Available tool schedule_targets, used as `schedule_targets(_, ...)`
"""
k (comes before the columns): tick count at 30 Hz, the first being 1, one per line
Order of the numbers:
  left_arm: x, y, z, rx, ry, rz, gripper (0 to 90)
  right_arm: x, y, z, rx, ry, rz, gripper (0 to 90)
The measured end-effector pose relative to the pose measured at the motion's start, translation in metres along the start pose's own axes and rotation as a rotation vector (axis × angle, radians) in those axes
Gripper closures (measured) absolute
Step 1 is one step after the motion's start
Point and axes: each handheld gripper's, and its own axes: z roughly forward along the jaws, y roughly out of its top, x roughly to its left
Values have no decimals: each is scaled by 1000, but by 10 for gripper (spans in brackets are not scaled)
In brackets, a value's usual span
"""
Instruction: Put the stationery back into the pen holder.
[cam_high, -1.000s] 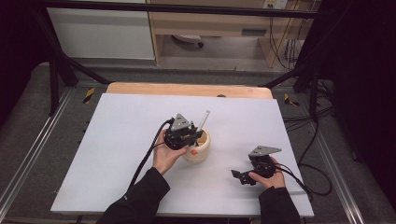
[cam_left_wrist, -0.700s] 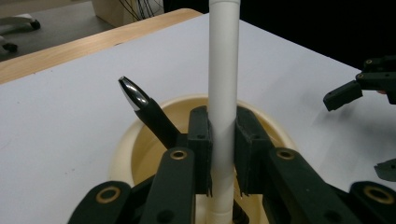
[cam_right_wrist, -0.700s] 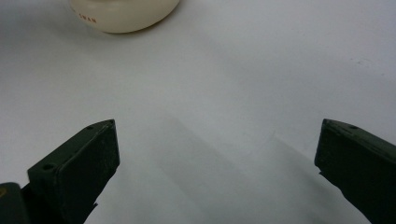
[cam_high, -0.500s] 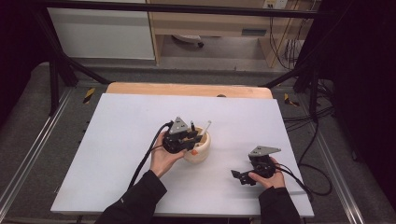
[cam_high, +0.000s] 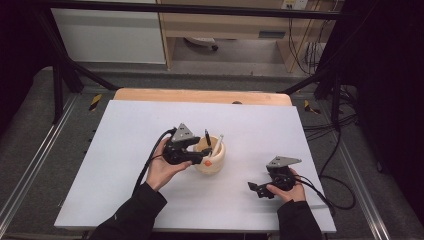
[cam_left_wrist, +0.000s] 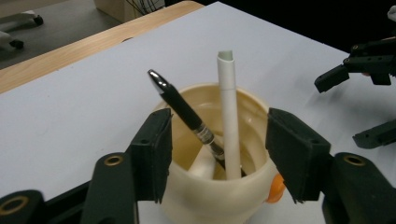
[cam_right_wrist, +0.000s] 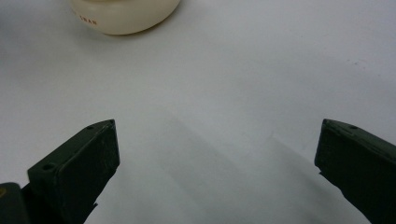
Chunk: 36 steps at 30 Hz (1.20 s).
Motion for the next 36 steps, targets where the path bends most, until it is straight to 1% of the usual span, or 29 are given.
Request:
schedule_targets(4,5,-3,-12,31,17,26,329,0,0,-1,-1,1,2,6)
schedule_targets(5,6,-4,-15,36,22,28,317,0,0,-1,-3,2,3,7)
schedule_targets(8,12,-10,-25,48,18,19,252,0,0,-2,2,3,4,7)
schedule_targets(10,15,-14,-31,61,49,42,219,0,0,-2,-1,3,1,6)
schedule_targets(11,16,-17,-33,67,58,47,203,0,0,-2,-3,4,3,6)
schedule_targets(14,22,-25,-41,80,71,56,155,0,0,-2,-3,3,4,7)
schedule_targets(17,27,-35,-49,95,90,62,128,0,0,-2,-7,3,6,6)
schedule_targets(19,31,-43,-53,101,98,55,110,0,0,-2,-5,2,4,7)
schedule_targets(22,37,-55,-59,107,114,34,84,0,0,-2,-4,1,6,6)
schedule_targets(25,43,-69,-65,113,116,9,70,0,0,-3,-5,1,9,6)
schedule_targets(32,57,-100,-76,138,137,-40,66,0,0,-3,-6,-1,8,6)
schedule_targets(36,64,-116,-81,157,147,-51,66,0,0,-4,-7,3,8,6)
